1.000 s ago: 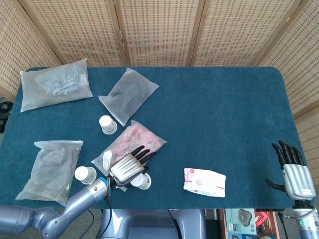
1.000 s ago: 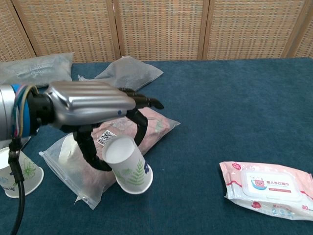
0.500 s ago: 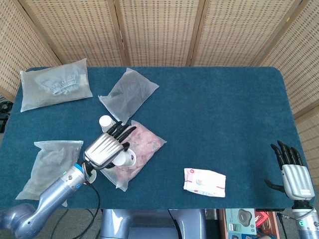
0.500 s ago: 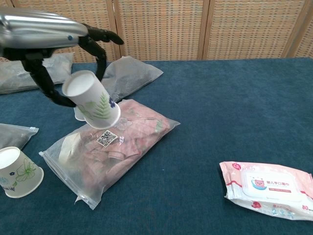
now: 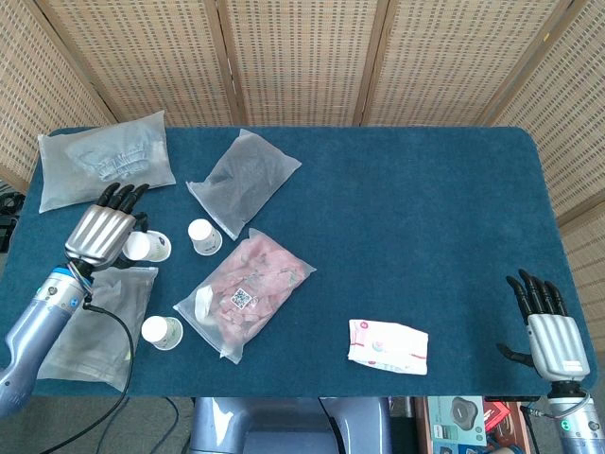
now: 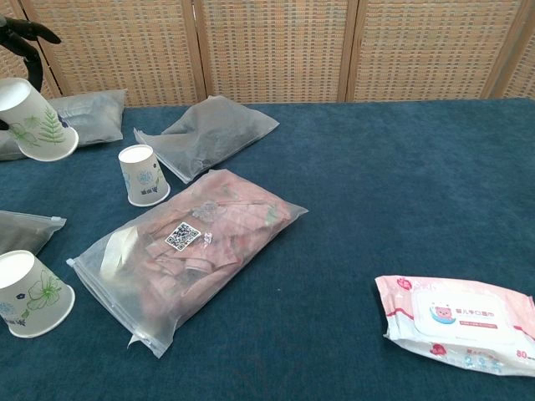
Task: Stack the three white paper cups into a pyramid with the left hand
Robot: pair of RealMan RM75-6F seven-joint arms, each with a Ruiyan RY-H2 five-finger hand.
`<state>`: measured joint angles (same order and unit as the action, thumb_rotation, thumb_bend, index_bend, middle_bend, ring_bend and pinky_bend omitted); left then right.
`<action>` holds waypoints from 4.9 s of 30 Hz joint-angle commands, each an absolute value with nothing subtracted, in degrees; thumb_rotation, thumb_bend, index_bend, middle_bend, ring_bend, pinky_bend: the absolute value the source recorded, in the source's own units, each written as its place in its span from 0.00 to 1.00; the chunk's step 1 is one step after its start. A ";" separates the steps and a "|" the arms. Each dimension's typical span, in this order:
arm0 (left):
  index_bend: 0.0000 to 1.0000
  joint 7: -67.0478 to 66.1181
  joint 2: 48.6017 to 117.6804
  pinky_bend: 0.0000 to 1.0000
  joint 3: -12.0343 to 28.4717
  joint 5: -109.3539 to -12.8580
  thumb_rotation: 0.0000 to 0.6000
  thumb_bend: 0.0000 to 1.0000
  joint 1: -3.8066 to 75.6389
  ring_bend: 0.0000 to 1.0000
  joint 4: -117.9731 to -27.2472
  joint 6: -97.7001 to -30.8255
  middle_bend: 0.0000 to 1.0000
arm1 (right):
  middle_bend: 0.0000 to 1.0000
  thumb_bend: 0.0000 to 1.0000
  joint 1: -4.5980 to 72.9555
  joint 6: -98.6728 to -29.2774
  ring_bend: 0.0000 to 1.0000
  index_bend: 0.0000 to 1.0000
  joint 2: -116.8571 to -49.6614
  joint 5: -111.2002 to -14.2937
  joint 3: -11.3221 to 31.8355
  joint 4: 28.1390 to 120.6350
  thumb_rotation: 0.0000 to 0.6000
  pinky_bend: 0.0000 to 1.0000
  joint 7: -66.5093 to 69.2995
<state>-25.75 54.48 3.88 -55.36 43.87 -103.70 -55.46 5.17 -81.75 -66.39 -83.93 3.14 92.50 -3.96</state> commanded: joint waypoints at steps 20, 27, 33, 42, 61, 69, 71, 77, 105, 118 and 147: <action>0.50 -28.00 71.48 0.00 5.38 -43.15 1.00 0.22 46.20 0.00 -83.86 -51.05 0.00 | 0.00 0.13 5.33 -81.16 0.00 0.00 -66.50 -83.42 3.20 91.96 1.00 0.00 -3.63; 0.50 -28.58 75.35 0.00 6.35 -39.71 1.00 0.22 47.56 0.00 -79.74 -49.23 0.00 | 0.00 0.13 5.45 -80.72 0.00 0.00 -66.47 -82.88 3.36 91.53 1.00 0.00 -3.05; 0.50 -29.27 77.04 0.00 7.14 -37.26 1.00 0.22 48.60 0.00 -77.73 -48.55 0.00 | 0.00 0.13 5.59 -80.26 0.00 0.00 -66.52 -82.36 3.51 91.12 1.00 0.00 -2.80; 0.50 -29.91 79.70 0.00 7.76 -34.89 1.00 0.22 49.71 0.00 -75.07 -47.89 0.00 | 0.00 0.13 5.88 -79.53 0.00 0.00 -66.81 -81.89 3.55 90.67 1.00 0.00 -2.92; 0.17 -28.20 85.09 0.00 8.49 -37.52 1.00 0.22 49.10 0.00 -70.75 -49.61 0.00 | 0.00 0.13 6.07 -79.31 0.00 0.00 -67.26 -81.74 3.51 90.41 1.00 0.00 -3.33; 0.13 -24.52 79.57 0.00 9.91 -41.04 1.00 0.22 46.61 0.00 -78.68 -52.38 0.00 | 0.00 0.13 5.97 -79.65 0.00 0.00 -67.09 -82.06 3.41 90.78 1.00 0.00 -3.35; 0.13 -22.24 76.89 0.00 10.20 -43.74 1.00 0.22 45.37 0.00 -82.63 -53.30 0.00 | 0.00 0.13 5.98 -79.61 0.00 0.00 -67.06 -82.05 3.38 90.83 1.00 0.00 -3.42; 0.13 -18.82 67.15 0.00 8.59 -55.19 1.00 0.22 40.34 0.00 -97.32 -59.63 0.00 | 0.00 0.13 5.92 -79.89 0.00 0.00 -67.12 -82.49 3.19 91.19 1.00 0.00 -3.95; 0.13 -24.50 51.40 0.00 -9.54 -79.68 1.00 0.22 24.85 0.00 -115.85 -62.96 0.00 | 0.00 0.13 5.55 -80.71 0.00 0.00 -66.70 -83.14 2.97 92.31 1.00 0.00 -4.24; 0.14 -26.74 58.06 0.00 -6.85 -74.43 1.00 0.22 26.15 0.00 -110.65 -58.38 0.00 | 0.00 0.13 5.55 -80.41 0.00 0.00 -66.52 -82.91 2.97 92.16 1.00 0.00 -3.69; 0.48 -29.62 68.02 0.00 -4.09 -68.71 1.00 0.22 28.64 0.00 -105.07 -56.94 0.00 | 0.00 0.13 5.33 -80.93 0.00 0.00 -66.09 -82.89 3.16 92.62 1.00 0.00 -3.51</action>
